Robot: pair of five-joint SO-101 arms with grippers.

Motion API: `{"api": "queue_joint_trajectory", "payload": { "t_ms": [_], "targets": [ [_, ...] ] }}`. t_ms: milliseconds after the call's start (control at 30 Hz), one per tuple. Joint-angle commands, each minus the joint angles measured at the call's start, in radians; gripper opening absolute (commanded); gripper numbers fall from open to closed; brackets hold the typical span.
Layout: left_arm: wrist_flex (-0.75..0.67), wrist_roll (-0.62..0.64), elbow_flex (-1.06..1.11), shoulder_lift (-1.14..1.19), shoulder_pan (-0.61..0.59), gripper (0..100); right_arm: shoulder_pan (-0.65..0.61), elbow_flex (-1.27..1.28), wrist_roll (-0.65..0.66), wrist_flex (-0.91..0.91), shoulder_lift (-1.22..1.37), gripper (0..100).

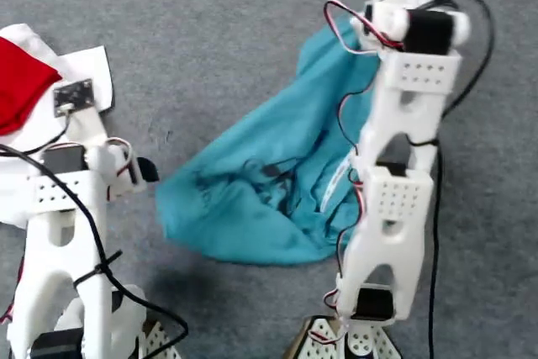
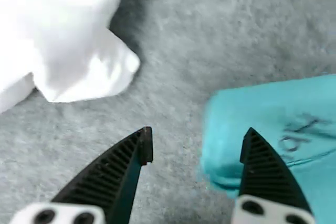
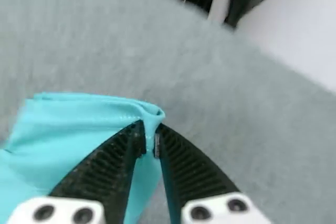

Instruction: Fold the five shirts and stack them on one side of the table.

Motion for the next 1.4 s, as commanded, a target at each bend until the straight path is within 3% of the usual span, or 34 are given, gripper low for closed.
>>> {"api": "queue_joint_trajectory", "payload": {
  "t_ms": [0, 100, 333, 600, 767, 900, 1100, 1200, 1367],
  "targets": [
    [0.0, -0.011, -0.063, -0.018, -0.025, 28, 0.015, -0.039, -0.021, 0.017, -0.189, 0.4],
    [-0.029, 0.003, -0.068, -0.018, -0.017, 27, 0.01, -0.038, -0.017, 0.018, -0.269, 0.4],
    [-0.25, 0.15, 0.011, -0.018, 0.048, 28, 0.062, 0.096, 0.002, 0.018, -0.409, 0.5],
    [-0.328, 0.16, 0.034, -0.016, 0.393, 27, 0.124, 0.561, 0.097, 0.012, -0.576, 0.4],
    [-0.445, 0.284, 0.044, 0.027, 0.574, 27, 0.125, 0.792, 0.091, -0.055, -0.576, 0.4],
    [-0.456, 0.353, 0.038, 0.176, 0.675, 27, 0.125, 0.951, 0.044, -0.138, -0.587, 0.4],
    [-0.486, 0.359, -0.049, 0.495, 0.638, 27, 0.125, 1.121, 0.051, -0.236, -0.61, 0.4],
    [-0.411, 0.358, -0.144, 0.598, 0.628, 27, 0.125, 1.19, 0.051, -0.285, -0.616, 0.4],
    [-0.295, 0.35, -0.25, 0.651, 0.629, 11, 0.127, 1.259, 0.051, -0.336, -0.616, 0.4]
  ]
}}
